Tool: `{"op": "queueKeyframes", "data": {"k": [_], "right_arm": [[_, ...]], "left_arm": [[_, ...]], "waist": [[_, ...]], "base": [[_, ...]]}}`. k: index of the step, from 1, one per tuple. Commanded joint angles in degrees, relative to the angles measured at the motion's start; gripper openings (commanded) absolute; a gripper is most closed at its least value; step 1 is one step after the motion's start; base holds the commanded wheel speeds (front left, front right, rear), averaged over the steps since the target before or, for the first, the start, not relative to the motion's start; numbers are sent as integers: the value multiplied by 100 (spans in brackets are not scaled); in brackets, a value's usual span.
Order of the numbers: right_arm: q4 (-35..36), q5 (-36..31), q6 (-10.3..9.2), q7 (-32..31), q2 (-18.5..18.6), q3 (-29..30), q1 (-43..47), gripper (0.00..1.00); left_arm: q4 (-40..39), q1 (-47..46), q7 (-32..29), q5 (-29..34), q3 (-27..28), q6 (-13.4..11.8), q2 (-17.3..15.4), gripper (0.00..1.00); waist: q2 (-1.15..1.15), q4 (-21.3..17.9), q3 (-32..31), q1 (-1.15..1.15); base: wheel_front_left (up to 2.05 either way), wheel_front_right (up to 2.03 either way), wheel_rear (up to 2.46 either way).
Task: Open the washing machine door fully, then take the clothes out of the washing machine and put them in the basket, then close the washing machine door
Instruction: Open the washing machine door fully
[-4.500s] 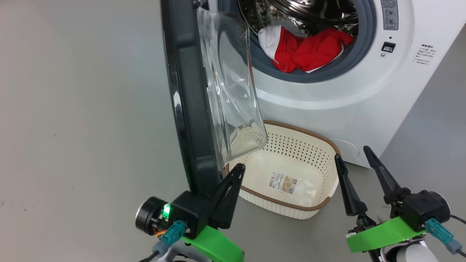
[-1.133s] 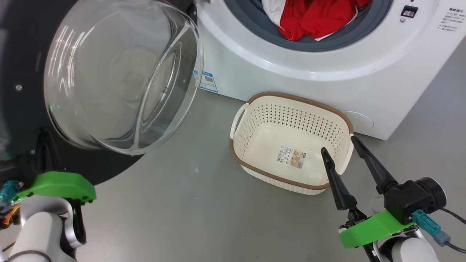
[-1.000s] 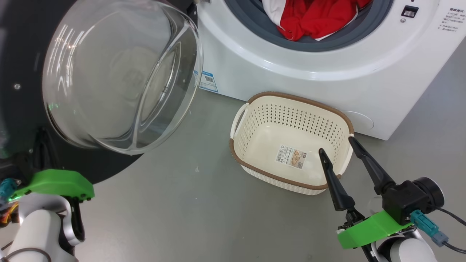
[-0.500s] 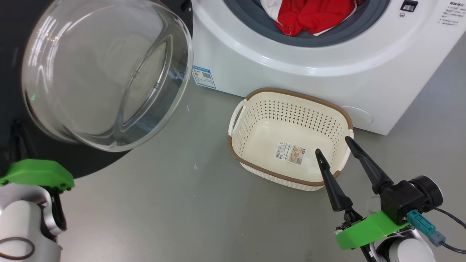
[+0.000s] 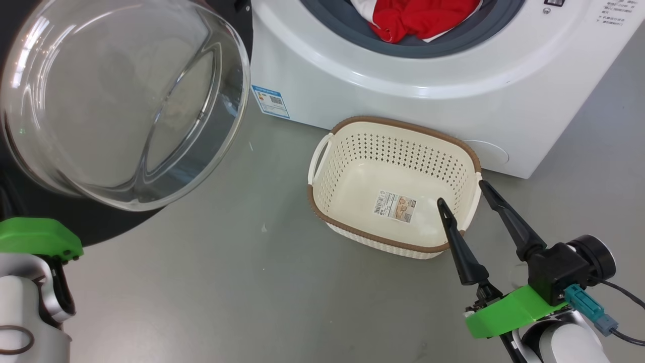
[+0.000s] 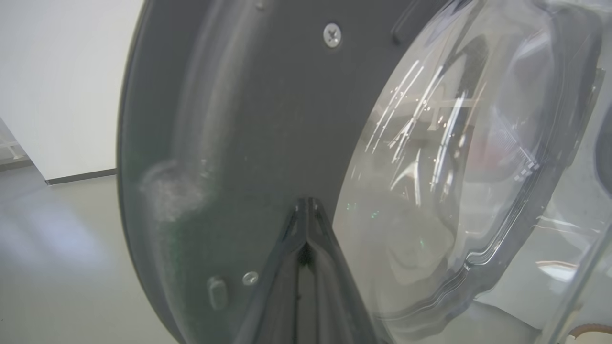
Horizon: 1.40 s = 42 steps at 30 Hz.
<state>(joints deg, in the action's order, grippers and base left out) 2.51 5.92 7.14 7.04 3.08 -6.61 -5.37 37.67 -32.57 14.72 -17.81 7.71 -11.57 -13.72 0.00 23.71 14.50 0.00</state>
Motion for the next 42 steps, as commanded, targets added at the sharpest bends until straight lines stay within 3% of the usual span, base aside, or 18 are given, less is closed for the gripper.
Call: {"op": "queueKeyframes", "data": {"k": [1, 11, 12, 13, 24, 29, 33, 42], "right_arm": [[163, -30, 35, 9, -20, -163, -165, 100], [45, 141, 35, 184, -20, -46, -200, 100], [24, 168, 35, 209, -20, -36, -198, 100], [-24, 213, 35, 264, -20, -28, -197, 100], [-227, 403, 35, 522, -20, 182, -215, 100], [-311, 417, 35, 622, -20, 416, -277, 100], [-359, 419, 35, 680, -20, 560, -328, 100], [-447, 433, 35, 766, -20, 796, -366, 100]], "left_arm": [[-128, -151, 28, 105, 258, 22, -307, 0], [-963, 208, 28, 280, 440, 142, -121, 0], [-1106, 279, 28, 350, 436, 118, -122, 45], [-1459, 417, 28, 442, 439, 68, -68, 100], [-3566, 1126, -86, 629, 82, 13, 349, 100], [-4418, 1414, -348, 392, -248, 359, 472, 100], [-4593, 1504, -418, 185, -465, 679, 479, 100], [-4404, 1631, -381, -27, -686, 871, 603, 100]], "waist": [[0, -8, -14, 0], [0, -98, -148, 0], [0, -117, -168, 0], [0, -158, -213, 0], [0, -467, -401, 0], [0, -688, -453, 0], [0, -894, -446, 0], [0, -1423, -457, 0]], "base": [[0, 0, 0], [0, 0, 0], [0, 0, 0], [0, 0, 0], [0, 0, 0], [0, 0, 0], [0, 0, 0], [0, 0, 0]]}}
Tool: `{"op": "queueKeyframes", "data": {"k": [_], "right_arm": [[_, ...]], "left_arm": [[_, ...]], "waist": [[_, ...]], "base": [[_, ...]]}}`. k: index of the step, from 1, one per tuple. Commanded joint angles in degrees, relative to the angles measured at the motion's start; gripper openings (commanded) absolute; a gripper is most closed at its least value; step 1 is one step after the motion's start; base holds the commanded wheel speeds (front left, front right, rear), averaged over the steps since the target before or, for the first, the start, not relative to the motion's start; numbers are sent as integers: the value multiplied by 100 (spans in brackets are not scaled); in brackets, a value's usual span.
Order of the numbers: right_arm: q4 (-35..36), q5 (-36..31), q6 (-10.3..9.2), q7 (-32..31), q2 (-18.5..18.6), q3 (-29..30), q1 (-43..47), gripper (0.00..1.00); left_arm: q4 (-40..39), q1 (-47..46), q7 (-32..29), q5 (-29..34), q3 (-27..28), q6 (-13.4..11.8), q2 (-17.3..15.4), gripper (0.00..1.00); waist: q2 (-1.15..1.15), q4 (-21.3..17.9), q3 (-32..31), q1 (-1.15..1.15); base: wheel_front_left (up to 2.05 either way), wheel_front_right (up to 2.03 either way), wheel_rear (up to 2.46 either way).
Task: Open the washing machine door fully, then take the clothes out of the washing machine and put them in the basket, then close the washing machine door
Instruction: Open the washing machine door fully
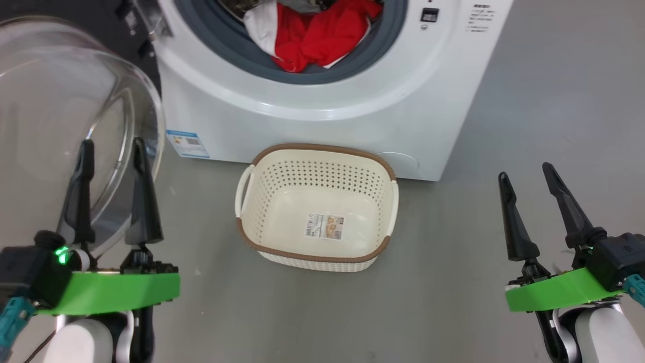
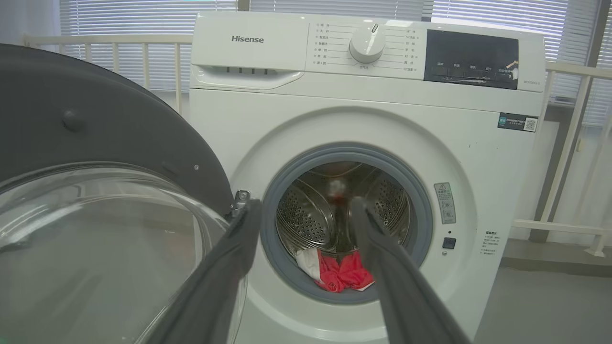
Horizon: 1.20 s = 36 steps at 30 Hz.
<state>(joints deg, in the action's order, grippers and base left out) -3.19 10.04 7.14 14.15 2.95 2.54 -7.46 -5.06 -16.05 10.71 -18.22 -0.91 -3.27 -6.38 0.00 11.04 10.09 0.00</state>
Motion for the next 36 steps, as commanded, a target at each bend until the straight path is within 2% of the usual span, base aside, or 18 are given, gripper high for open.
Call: {"op": "queueKeyframes", "data": {"k": [1, 9, 18, 27, 36], "right_arm": [[120, 23, 35, 60, -7, -102, -155, 100], [147, 43, 35, 81, -7, 41, -64, 100], [282, 87, 35, 84, -7, 178, 122, 100], [376, 124, 35, 85, -7, 218, 385, 100], [455, 161, 35, 85, -7, 273, 687, 100]], "left_arm": [[-111, 1, 22, -6, 154, 53, -117, 100], [57, 185, -32, -92, -52, 227, -124, 100], [253, 432, 21, -206, 17, 141, -87, 100], [440, 768, 37, -86, -56, 166, -239, 100], [585, 1159, -25, -222, 54, 117, -301, 100]], "waist": [[0, -218, -24, 0], [0, -679, -100, 0], [0, -1063, -248, 0], [0, -1255, -470, 0], [0, -1377, -695, 0]], "base": [[0, 0, 0], [0, 0, 0], [0, 0, 0], [0, 0, 0], [0, 0, 0]]}}
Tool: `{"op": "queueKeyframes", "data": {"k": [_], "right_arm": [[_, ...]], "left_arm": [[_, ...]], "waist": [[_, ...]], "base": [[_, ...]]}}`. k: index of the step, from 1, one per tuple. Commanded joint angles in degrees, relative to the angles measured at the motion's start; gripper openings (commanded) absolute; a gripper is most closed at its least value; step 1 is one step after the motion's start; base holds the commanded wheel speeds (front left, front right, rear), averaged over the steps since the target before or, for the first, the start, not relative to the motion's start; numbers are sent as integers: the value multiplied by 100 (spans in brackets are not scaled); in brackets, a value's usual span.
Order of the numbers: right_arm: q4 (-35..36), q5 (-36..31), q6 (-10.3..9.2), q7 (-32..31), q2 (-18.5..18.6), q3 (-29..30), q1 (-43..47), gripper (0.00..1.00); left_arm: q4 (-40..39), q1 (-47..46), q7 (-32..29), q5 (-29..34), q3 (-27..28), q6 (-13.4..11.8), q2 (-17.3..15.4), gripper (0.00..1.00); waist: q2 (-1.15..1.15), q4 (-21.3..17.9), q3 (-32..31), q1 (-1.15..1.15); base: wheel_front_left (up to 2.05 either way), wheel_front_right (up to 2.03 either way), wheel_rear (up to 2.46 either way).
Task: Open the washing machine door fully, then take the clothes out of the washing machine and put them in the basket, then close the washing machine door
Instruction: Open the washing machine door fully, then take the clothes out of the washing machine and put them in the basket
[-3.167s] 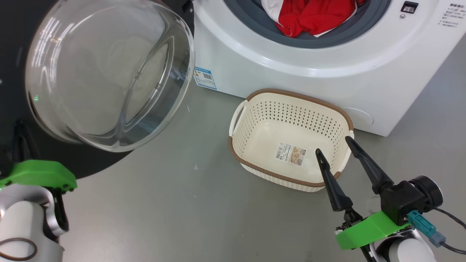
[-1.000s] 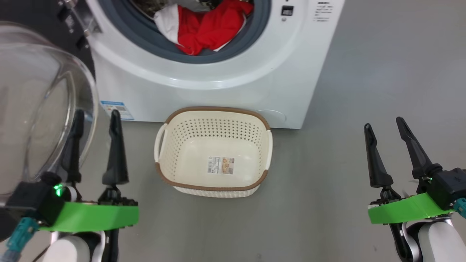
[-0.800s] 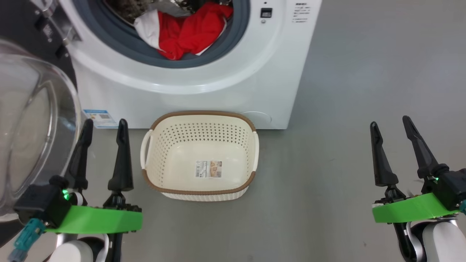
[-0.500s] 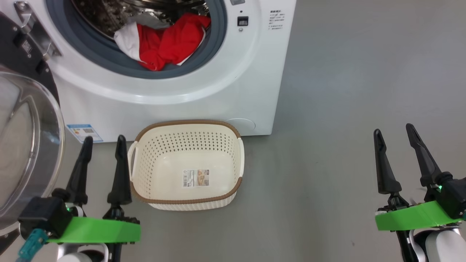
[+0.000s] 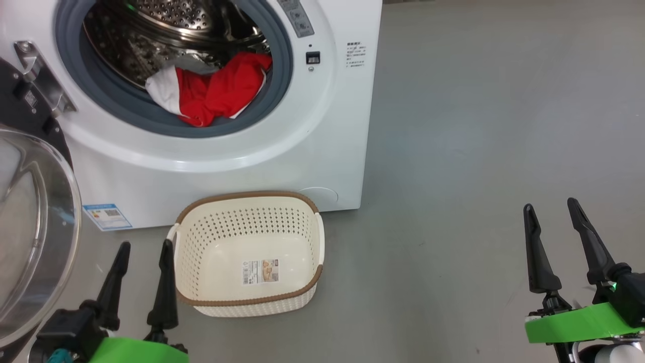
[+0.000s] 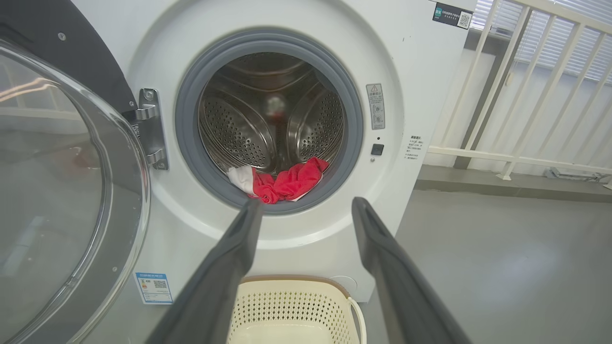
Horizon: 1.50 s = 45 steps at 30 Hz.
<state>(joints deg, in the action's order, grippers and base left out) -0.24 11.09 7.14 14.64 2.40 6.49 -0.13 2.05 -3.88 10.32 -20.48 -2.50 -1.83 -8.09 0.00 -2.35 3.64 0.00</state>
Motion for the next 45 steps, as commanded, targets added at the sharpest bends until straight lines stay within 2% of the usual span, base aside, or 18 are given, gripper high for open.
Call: {"op": "queueKeyframes", "data": {"k": [1, 10, 25, 29, 37, 45], "right_arm": [[159, 61, 35, 35, 48, -117, -20, 100], [-1, 153, 35, 36, 48, -155, 257, 100], [-34, 98, 35, 36, 48, -223, 575, 100], [-18, 90, 35, 36, 48, -231, 581, 100], [-24, 84, 35, 36, 48, -247, 562, 100], [-36, 123, 35, 36, 48, -236, 519, 100]], "left_arm": [[-128, -19, 19, 12, 211, -26, -145, 100], [-132, 367, 186, 134, 193, -72, -232, 100], [-231, 661, 319, 296, 126, -134, -316, 100], [-258, 647, 282, 340, 133, -275, -293, 100], [-297, 630, 264, 303, 122, -332, -268, 100], [-378, 639, 291, 238, 54, -297, -224, 100]], "waist": [[0, -51, -74, 0], [0, -119, -378, 0], [0, -81, -530, 0], [0, -56, -524, 0], [0, -41, -530, 0], [0, -24, -534, 0]], "base": [[0, 0, 0], [0, 0, 0], [0, 0, 0], [20, -20, 0], [93, -93, 0], [184, -184, 0]]}}
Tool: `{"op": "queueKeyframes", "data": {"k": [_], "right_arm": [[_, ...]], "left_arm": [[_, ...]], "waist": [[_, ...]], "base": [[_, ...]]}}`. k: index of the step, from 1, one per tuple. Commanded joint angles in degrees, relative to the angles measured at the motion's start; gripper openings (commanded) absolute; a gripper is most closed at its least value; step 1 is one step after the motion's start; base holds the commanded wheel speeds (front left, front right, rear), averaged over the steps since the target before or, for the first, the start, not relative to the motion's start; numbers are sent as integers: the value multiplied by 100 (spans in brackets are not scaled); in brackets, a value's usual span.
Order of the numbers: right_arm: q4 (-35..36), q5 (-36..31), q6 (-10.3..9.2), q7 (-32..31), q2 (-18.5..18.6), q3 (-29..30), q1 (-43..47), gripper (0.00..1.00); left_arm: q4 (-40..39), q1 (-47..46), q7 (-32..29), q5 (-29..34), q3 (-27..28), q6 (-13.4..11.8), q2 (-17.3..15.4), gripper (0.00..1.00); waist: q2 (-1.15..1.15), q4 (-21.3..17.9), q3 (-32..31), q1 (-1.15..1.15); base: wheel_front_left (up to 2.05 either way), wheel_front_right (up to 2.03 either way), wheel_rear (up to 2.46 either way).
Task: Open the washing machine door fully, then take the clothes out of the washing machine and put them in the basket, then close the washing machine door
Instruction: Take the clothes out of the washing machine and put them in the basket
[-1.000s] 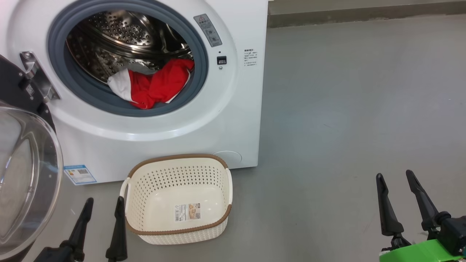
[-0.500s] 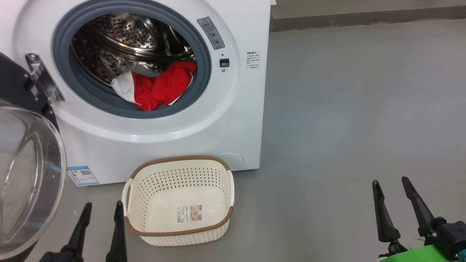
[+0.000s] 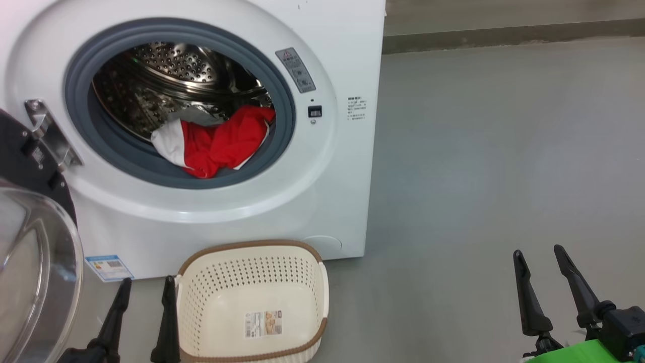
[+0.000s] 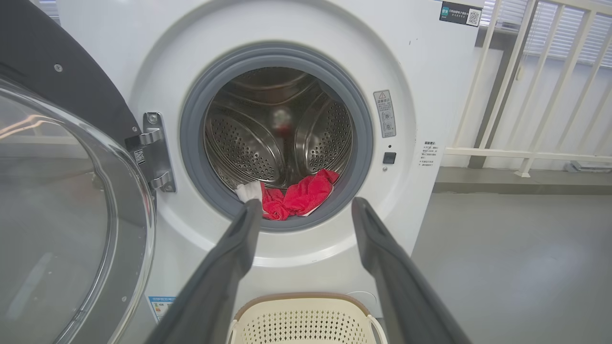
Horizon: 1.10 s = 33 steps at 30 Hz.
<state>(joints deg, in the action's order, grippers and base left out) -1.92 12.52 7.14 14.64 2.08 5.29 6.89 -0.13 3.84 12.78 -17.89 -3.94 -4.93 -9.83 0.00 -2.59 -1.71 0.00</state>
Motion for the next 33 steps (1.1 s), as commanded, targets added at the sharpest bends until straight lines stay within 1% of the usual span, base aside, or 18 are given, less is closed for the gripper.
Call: {"op": "queueKeyframes", "data": {"k": [1, 6, 11, 23, 33], "right_arm": [[135, -22, 35, 36, 79, -119, -182, 100], [127, -18, 35, 36, 79, -135, -189, 100], [133, -19, 35, 36, 79, -139, -197, 100], [129, -44, 35, 36, 79, -137, -171, 100], [157, -102, 35, 35, 79, -133, -179, 100]], "left_arm": [[-166, -132, 46, -11, 180, 22, -61, 100], [-172, -148, 27, -5, 138, 6, -68, 100], [-229, -157, 40, -39, 127, -25, -33, 100], [-318, -116, -3, -66, 85, -75, -58, 100], [-356, -133, 9, -40, 39, -117, -77, 100]], "waist": [[0, 7, 3, 0], [0, 28, 15, 0], [0, 35, 14, 0], [0, 25, 33, 0], [0, 104, 91, 0]], "base": [[171, -171, 0], [129, -129, 0], [61, -61, 0], [2, -2, 0], [0, 0, 0]]}}
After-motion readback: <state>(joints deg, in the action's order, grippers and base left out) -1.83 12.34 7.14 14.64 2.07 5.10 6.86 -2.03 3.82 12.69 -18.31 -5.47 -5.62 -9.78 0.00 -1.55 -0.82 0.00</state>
